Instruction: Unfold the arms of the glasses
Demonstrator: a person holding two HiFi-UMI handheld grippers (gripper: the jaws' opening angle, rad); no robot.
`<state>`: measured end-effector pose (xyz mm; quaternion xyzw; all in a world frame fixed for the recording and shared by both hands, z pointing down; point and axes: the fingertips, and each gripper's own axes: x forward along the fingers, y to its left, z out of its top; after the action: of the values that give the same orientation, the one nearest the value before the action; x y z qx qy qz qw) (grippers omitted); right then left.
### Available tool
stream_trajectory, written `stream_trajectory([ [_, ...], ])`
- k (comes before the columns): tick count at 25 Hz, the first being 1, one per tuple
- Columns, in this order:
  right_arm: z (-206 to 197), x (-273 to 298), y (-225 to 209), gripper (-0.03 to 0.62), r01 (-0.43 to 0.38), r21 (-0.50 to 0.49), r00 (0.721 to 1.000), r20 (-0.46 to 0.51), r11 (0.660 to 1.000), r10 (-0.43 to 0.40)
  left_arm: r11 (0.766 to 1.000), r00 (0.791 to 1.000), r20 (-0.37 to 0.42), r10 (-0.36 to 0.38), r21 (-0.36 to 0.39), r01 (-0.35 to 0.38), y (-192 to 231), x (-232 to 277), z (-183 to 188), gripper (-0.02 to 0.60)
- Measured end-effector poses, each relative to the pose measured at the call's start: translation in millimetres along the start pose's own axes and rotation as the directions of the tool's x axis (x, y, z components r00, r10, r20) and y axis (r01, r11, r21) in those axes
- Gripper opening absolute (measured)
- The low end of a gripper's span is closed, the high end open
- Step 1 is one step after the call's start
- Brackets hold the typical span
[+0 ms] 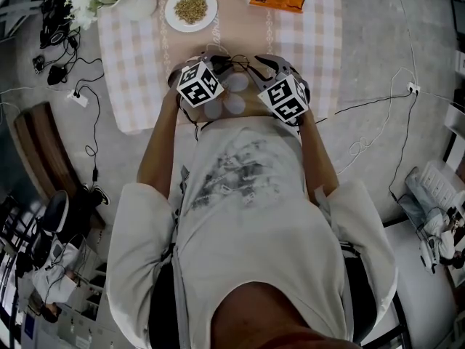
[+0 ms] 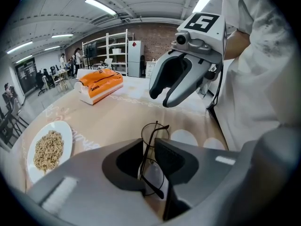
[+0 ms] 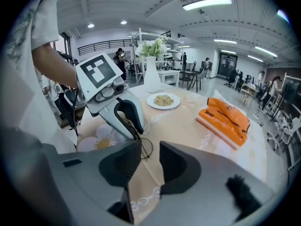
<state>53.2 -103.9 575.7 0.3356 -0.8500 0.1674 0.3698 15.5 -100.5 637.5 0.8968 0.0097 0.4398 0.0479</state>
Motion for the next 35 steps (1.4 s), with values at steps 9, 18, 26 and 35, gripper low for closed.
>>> stream_trajectory([
  [9,-6,2,-2,0.126,-0.011,0.011,1.0,-0.008,1.0,0.011,0.999,1.0,0.009,-0.028,-0.028,0.028,-3,1,0,0.051],
  [18,-7,8,-5,0.106,-0.023,0.016,1.0,-0.007,1.0,0.023,0.998,0.999,0.017,-0.041,-0.039,0.042,-5,0,0,0.015],
  [26,-7,24,-2,0.017,-0.062,-0.038,0.998,-0.031,0.997,0.061,0.998,0.998,0.014,-0.055,-0.035,0.055,-8,-1,-2,0.014],
  [35,-10,46,3,0.017,-0.114,-0.082,0.991,-0.082,0.99,0.108,0.998,0.998,0.009,-0.06,-0.025,0.06,-10,-1,-2,0.014],
])
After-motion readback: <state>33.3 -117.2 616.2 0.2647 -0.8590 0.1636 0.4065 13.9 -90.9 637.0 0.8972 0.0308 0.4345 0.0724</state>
